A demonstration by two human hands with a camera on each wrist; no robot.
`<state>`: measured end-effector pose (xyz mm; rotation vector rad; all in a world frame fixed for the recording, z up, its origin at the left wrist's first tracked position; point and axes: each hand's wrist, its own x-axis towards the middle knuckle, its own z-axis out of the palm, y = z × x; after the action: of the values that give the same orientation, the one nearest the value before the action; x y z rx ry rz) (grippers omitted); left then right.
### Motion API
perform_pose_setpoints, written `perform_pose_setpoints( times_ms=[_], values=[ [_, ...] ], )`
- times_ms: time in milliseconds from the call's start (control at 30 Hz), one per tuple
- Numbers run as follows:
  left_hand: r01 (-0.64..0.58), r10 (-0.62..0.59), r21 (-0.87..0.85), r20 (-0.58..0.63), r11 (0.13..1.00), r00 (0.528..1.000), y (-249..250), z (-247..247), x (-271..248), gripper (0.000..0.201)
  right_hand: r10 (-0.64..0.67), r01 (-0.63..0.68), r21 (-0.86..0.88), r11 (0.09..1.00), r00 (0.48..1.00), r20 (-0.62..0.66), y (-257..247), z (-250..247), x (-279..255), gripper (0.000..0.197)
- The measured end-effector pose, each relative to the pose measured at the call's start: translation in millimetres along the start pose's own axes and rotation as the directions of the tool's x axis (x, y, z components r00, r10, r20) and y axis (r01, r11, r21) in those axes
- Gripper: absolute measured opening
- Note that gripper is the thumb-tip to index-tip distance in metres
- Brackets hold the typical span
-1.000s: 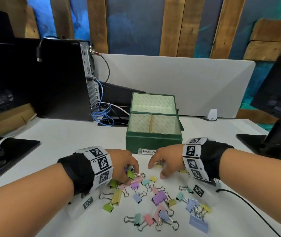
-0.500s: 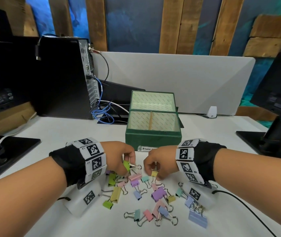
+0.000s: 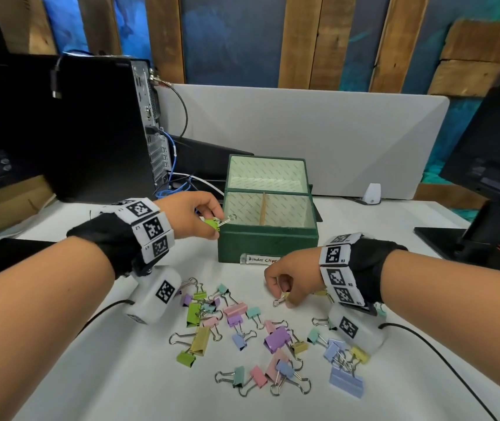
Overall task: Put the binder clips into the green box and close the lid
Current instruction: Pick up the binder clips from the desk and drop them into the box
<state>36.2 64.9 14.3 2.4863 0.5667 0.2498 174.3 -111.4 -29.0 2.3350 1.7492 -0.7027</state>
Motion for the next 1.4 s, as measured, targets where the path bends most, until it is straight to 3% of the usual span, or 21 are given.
perform_pose_setpoints(
  times_ms=[333, 600, 700, 900, 1100, 1200, 1333, 1400],
  values=[
    [-0.001, 0.000, -0.032, -0.042, 0.999, 0.999, -1, 10, 15, 0.029, -0.022, 0.011, -0.167, 0.986, 0.998, -0.064, 10, 4, 0, 0.036],
    [-0.032, 0.039, 0.057, -0.132, 0.998, 0.990, 12, 7, 38, 0.029, 0.053, -0.062, -0.065, 0.996, 0.990, -0.133, 21, -10, -10, 0.034],
    [-0.031, 0.049, 0.121, -0.148, 0.992, 0.988, 20, 8, 50, 0.029, 0.064, -0.059, 0.030, 0.998, 0.970, -0.236, 21, -25, -18, 0.031],
    [0.013, 0.017, 0.280, -0.107, 0.960, 0.994, 23, 13, 64, 0.036, 0.145, -0.016, 0.280, 0.960, 0.882, -0.448, 32, -58, -27, 0.021],
    [-0.014, 0.039, 0.256, -0.093, 0.966, 0.995, 16, 6, 41, 0.038, 0.280, -0.007, 0.380, 0.925, 0.688, -0.669, 39, -80, -15, 0.017],
    [-0.056, 0.063, 0.223, -0.026, 0.973, 0.998, 20, 3, 19, 0.033, 0.309, -0.036, 0.374, 0.927, 0.639, -0.704, 38, -87, -1, 0.014],
    [-0.129, 0.080, 0.251, 0.194, 0.959, 0.978, 31, 11, -12, 0.031, 0.314, -0.079, 0.368, 0.927, 0.700, -0.641, 40, -81, 15, 0.020],
    [-0.183, 0.072, 0.322, 0.328, 0.929, 0.942, 31, 21, -22, 0.033, 0.276, -0.067, 0.323, 0.944, 0.696, -0.663, 41, -74, 17, 0.023]
  ],
)
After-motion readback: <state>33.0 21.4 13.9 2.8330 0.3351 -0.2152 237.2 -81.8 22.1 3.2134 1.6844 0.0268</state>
